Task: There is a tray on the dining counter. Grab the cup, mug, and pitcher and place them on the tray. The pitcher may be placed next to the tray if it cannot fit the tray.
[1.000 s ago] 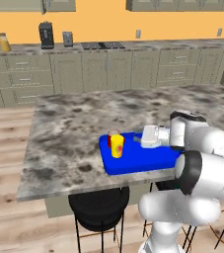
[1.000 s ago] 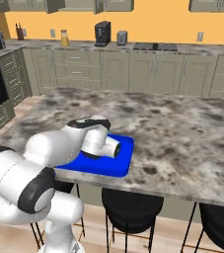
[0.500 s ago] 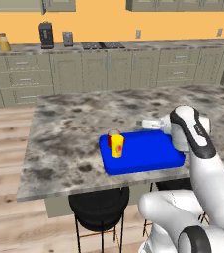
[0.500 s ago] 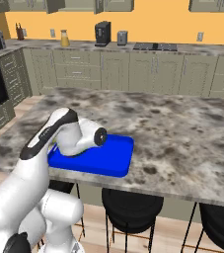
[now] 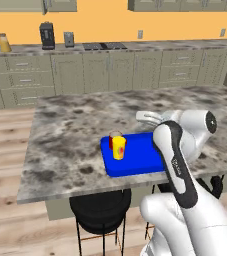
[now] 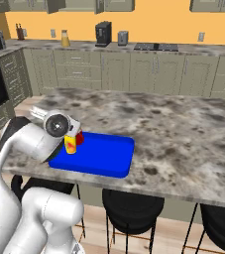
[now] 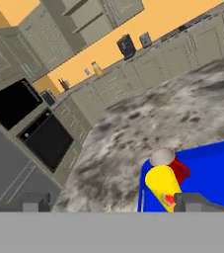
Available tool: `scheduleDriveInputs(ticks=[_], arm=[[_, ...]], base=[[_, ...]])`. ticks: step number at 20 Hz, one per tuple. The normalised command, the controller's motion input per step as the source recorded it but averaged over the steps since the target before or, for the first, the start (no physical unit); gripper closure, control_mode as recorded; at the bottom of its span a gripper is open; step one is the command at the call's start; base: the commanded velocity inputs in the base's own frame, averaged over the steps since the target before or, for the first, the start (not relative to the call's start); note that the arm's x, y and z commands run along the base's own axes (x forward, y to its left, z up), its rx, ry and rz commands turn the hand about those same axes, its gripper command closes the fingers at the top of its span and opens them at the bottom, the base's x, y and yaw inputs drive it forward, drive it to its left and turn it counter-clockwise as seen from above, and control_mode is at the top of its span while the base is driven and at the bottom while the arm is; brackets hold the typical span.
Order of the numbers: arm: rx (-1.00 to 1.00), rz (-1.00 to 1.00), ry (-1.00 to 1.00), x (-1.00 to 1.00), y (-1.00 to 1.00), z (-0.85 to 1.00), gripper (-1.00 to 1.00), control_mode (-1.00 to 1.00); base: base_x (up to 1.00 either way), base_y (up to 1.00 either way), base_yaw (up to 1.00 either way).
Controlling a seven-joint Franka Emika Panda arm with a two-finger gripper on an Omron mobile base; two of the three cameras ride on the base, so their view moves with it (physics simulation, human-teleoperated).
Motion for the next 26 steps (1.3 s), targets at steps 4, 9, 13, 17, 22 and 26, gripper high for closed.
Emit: scheduleDriveInputs(ticks=[4,9,13,17,22,26], arm=[[-0.18,-0.17,0.21,-0.23,-0.05,0.18,-1.0,-1.0],[-0.23,-0.01,0.21,-0.06,-0.12,0.23,-1.0,-1.0],[-0.28,0.0,0.11,-0.08,-0.03,0.18,-1.0,-1.0],[-0.27,0.0,0.12,-0.45,-0.02,0.1,-1.0,-1.0],[-0.07,-0.03,0.16,-0.81,-0.03,0.32,-1.0,-1.0],[0.0,-0.06,0.14,-0.84,-0.02,0.49,-1.0,-1.0]], base=[[0.0,0.0,0.0],[0.0,0.0,0.0],[0.0,0.0,0.0],[0.0,0.0,0.0],[0.0,0.0,0.0],[0.0,0.0,0.0]])
